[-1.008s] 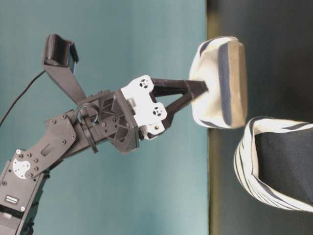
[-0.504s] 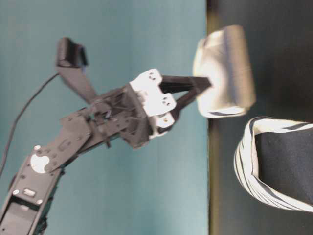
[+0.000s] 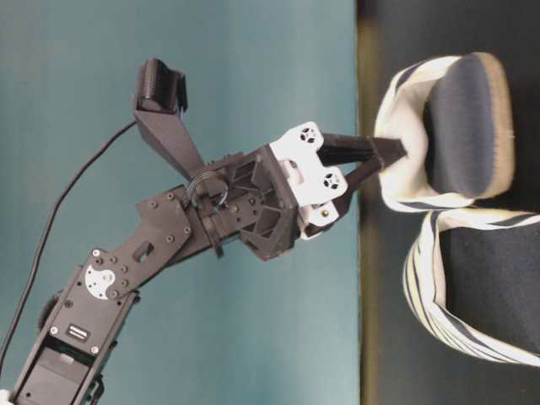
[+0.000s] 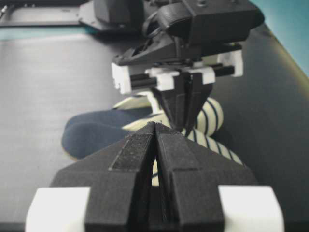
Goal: Arrange the slippers with the left arm.
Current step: 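Adjust the right slipper with the left gripper to align the pair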
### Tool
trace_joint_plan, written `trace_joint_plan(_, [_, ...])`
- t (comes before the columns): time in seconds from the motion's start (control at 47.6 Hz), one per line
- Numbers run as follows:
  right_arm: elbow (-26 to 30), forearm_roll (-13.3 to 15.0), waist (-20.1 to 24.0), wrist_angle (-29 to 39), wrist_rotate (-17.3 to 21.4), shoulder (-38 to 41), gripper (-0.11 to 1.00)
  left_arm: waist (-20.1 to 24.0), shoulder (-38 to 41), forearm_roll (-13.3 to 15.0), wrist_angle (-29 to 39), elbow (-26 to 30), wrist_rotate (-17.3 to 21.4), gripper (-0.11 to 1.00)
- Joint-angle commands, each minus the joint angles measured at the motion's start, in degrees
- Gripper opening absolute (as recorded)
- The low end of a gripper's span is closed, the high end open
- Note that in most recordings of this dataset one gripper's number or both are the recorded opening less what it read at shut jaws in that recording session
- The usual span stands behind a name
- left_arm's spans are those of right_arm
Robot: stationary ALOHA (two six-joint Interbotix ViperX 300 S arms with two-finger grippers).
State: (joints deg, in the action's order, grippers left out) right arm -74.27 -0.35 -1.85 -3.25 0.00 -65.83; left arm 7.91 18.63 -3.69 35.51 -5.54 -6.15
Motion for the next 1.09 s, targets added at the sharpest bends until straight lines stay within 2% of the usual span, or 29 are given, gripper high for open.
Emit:
trace_joint_plan(0.0, [0.35,-0.18,0.18,-0.53,0.44,0.35,-0.01,-0.53,-0.35,-0.09,-0.62,0.09,-0.09,0.10])
trace_joint_plan(0.357, [0.09,-0.18,0.26,-0.62,0.44,0.26,-0.01,-1.93,-0.26,-0.09,-0.97,-0.70,-0.09,0.68])
trace_joint_plan(0.504, [0.18,-0.18,0.26,-0.53,0.44,0.35,-0.01,-2.29,-0.26,-0.09,-1.32,-0.70,0.35,0.83])
trace_joint_plan(0.693, [0.09,-0.18,0.26,-0.53,0.44,0.35,-0.01,-2.37,-0.44,-0.09,-1.49,-0.79,2.02,0.88])
trace_joint_plan(0.861, [0.09,-0.18,0.26,-0.35,0.44,0.26,-0.01,-3.69,-2.72,-0.09,-2.99,-0.97,7.03,0.88])
trace_joint_plan(0.987, [0.09,-0.18,0.26,-0.26,0.53,0.09,-0.01,-5.36,-6.86,-0.09,-5.10,-3.60,9.40,0.88])
trace_joint_plan(1.071, [0.00,-0.26,0.26,-0.18,0.53,0.00,-0.01,-6.24,-10.20,-0.09,-6.33,-6.59,9.40,0.88])
